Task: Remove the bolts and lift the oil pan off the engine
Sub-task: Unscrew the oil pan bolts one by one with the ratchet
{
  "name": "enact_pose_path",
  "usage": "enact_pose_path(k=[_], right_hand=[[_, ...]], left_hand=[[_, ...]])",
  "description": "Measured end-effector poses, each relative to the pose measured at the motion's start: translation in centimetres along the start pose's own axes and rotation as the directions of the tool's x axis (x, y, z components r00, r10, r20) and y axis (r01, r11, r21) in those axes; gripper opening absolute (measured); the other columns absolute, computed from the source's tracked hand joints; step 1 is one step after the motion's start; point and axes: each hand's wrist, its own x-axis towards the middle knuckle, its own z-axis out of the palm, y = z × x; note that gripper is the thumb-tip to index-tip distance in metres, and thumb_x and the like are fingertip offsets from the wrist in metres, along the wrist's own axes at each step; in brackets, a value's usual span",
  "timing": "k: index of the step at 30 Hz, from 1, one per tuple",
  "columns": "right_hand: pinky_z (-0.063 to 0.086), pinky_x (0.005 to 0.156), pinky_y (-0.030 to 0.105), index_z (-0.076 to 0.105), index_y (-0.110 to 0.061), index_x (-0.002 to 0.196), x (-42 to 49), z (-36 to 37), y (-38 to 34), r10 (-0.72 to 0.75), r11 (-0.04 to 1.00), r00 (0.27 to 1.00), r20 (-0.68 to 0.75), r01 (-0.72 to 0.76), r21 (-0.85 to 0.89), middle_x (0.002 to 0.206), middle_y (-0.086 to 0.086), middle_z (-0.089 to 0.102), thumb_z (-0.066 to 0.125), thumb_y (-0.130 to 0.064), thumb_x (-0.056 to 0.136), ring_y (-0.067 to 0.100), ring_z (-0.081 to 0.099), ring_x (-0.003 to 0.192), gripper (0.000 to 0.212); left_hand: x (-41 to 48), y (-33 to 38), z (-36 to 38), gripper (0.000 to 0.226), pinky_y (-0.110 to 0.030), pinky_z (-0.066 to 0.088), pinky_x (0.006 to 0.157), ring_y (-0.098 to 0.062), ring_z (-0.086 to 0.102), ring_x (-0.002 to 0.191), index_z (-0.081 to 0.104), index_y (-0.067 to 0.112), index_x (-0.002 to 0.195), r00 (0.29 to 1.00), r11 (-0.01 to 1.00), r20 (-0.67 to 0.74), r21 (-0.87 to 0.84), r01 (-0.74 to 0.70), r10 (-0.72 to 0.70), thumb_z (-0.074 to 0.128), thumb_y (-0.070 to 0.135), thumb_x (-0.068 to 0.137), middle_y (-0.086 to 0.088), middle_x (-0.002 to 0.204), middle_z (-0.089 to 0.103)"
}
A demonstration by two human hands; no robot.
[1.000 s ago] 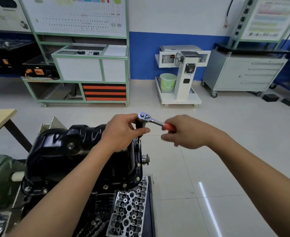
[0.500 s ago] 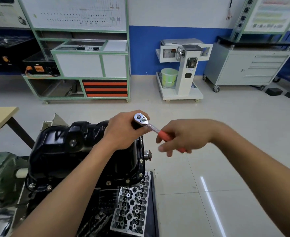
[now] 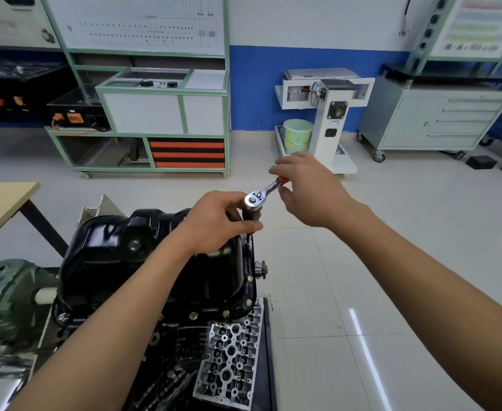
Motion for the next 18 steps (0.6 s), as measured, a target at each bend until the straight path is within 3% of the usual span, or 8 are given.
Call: enact_pose_path(k=[3,5,7,10,13,15,18], right_hand=[[0.048,0.066,0.034,0.069,-0.025,0.091,-0.8,-1.8,0.5,0.055,0.995,0.994,0.094,-0.047,-0.084,0.093,0.0,0.067,0.061,-0.032,0.092,0.025,0.059,0.088,0.011],[0.034,0.052,0.027,0.061,-0.027,0.063,-1.4,-3.1,0.7,0.09,0.995,0.968,0.236,-0.076,-0.067,0.065,-0.004,0.059,0.065,-0.04,0.089,0.018,0.055,0.065,0.03],[0.032,0.048,0.026,0.058,-0.024,0.05,-2.0,-4.0,0.2,0.08,0.997,0.925,0.37,-0.079,-0.018,0.046,-0.005,0.051,0.067,-0.048,0.088,0.012,0.049,0.05,0.046],[0.036,0.044,0.02,0.066,-0.016,0.053,-3.1,-3.6,-1.8,0.0,0.985,0.884,0.468,-0.081,0.152,0.043,-0.008,0.056,0.065,-0.056,0.088,0.007,0.051,0.042,0.053],[0.049,0.052,0.032,0.067,-0.005,0.06,-3.6,-2.1,-3.9,-0.03,0.937,0.917,0.398,-0.114,0.332,0.048,0.006,0.06,0.066,-0.054,0.089,0.014,0.056,0.046,0.057],[0.045,0.052,0.033,0.056,-0.005,0.053,-3.5,-1.5,-4.4,-0.032,0.913,0.932,0.361,-0.12,0.39,0.04,0.003,0.047,0.067,-0.051,0.089,0.016,0.046,0.041,0.06],[0.028,0.041,0.017,0.043,-0.016,0.043,-3.1,-1.9,-3.7,-0.061,0.907,0.899,0.434,-0.131,0.4,0.036,-0.007,0.033,0.07,-0.048,0.088,0.011,0.035,0.037,0.062]], left_hand=[[0.2,0.4,0.7,0.029,-0.048,0.057,0.081,-0.018,0.067,0.066,0.071,0.032,0.088,0.998,1.0,-0.052,0.016,0.025,-0.024,0.084,0.05,0.069,0.003,0.081,0.076],[0.5,0.6,1.2,0.04,-0.045,0.056,0.082,-0.013,0.068,0.066,0.067,0.035,0.086,0.995,0.998,-0.087,0.039,0.049,-0.045,0.077,0.064,0.061,0.012,0.083,0.075],[0.8,0.7,1.7,0.045,-0.041,0.056,0.08,-0.008,0.068,0.067,0.065,0.037,0.086,0.987,0.994,-0.15,0.084,0.072,-0.059,0.073,0.071,0.058,0.021,0.082,0.073],[0.9,0.7,2.4,0.043,-0.03,0.044,0.062,0.003,0.061,0.064,0.059,0.04,0.082,0.963,0.981,-0.268,0.176,0.078,-0.028,0.065,0.074,0.057,0.034,0.075,0.064],[0.9,0.9,2.5,0.028,-0.028,0.032,0.056,0.006,0.055,0.066,0.051,0.042,0.074,0.945,0.974,-0.326,0.21,0.08,-0.008,0.056,0.064,0.058,0.036,0.072,0.059],[0.9,0.8,2.4,0.023,-0.028,0.029,0.054,0.002,0.05,0.061,0.048,0.04,0.071,0.942,0.975,-0.335,0.21,0.067,0.007,0.053,0.058,0.057,0.032,0.069,0.056],[0.8,0.6,2.3,0.026,-0.032,0.037,0.054,-0.005,0.05,0.056,0.05,0.039,0.074,0.949,0.979,-0.315,0.199,0.049,0.016,0.057,0.06,0.059,0.025,0.065,0.059]])
